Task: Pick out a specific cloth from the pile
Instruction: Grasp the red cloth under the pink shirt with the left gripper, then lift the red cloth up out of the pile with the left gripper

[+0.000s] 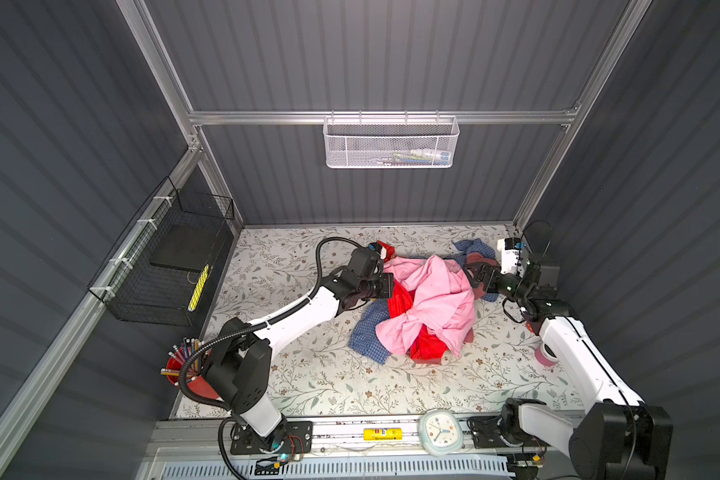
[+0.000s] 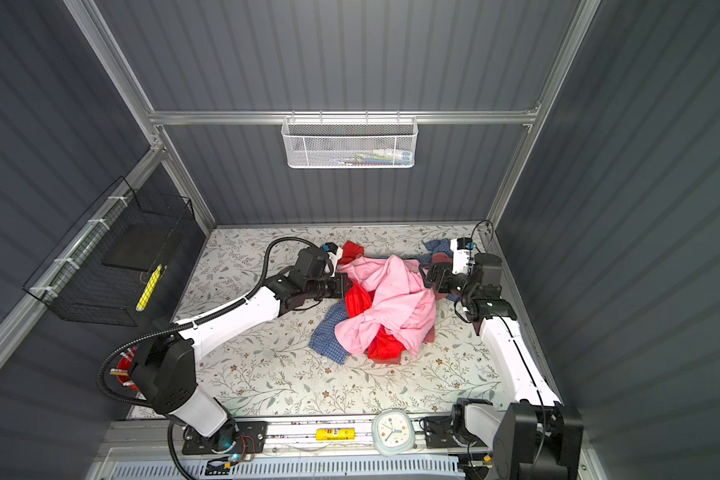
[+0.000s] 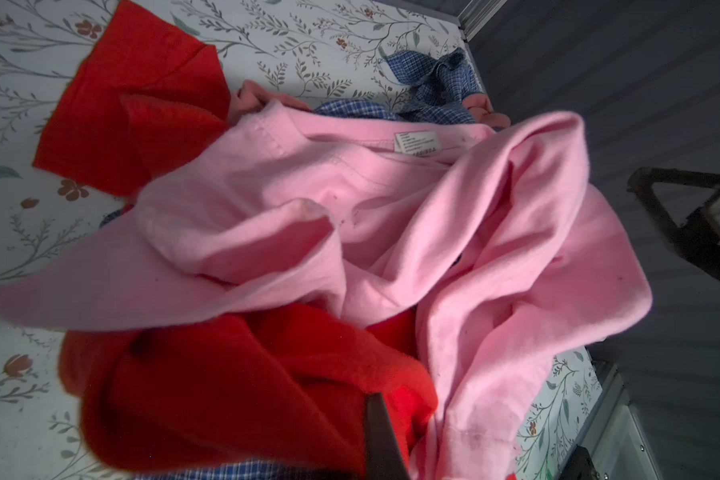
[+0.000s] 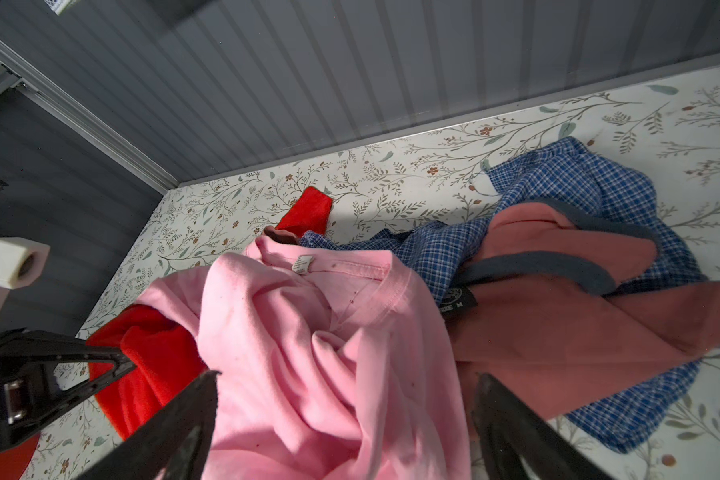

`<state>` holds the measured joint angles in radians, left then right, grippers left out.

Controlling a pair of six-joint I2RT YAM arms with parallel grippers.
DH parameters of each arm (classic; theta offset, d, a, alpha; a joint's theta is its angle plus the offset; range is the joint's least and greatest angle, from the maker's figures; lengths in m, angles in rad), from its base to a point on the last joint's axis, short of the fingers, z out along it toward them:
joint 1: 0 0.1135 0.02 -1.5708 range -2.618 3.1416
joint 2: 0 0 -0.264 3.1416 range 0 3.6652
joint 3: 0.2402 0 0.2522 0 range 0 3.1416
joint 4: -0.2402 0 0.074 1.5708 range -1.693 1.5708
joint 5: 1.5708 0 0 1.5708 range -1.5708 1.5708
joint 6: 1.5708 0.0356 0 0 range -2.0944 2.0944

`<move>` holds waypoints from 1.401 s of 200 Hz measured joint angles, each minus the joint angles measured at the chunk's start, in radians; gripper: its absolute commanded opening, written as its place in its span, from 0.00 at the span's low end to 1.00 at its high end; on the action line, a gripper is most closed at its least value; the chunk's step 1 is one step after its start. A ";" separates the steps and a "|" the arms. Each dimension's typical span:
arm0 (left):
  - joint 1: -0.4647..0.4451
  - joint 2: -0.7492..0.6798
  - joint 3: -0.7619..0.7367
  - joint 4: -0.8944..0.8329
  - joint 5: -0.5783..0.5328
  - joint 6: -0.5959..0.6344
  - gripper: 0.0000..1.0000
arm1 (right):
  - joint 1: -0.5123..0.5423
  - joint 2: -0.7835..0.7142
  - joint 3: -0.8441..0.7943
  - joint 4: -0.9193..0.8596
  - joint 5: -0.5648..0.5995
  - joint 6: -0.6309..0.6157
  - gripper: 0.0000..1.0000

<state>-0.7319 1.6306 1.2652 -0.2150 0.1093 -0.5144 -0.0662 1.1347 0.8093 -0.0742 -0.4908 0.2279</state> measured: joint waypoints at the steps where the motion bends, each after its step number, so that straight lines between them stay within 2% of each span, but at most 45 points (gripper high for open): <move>1: -0.001 0.000 0.002 -0.002 -0.002 0.002 0.00 | 0.000 0.000 0.000 0.000 0.000 0.000 0.95; 79: -0.084 0.000 0.259 -0.105 -0.060 0.147 0.00 | 0.001 -0.060 -0.039 0.024 -0.019 0.014 0.95; 171: -0.126 0.008 0.322 -0.160 -0.101 0.240 0.00 | 0.040 0.001 -0.058 0.002 -0.056 0.030 0.95; 280: -0.145 -0.047 0.486 -0.212 -0.178 0.401 0.00 | 0.055 0.018 -0.091 -0.013 -0.012 0.026 0.96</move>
<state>-0.8768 1.5837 1.7512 -0.4271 -0.0685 -0.1135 -0.0109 1.1522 0.7185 -0.0872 -0.5030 0.2539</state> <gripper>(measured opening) 0.051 0.964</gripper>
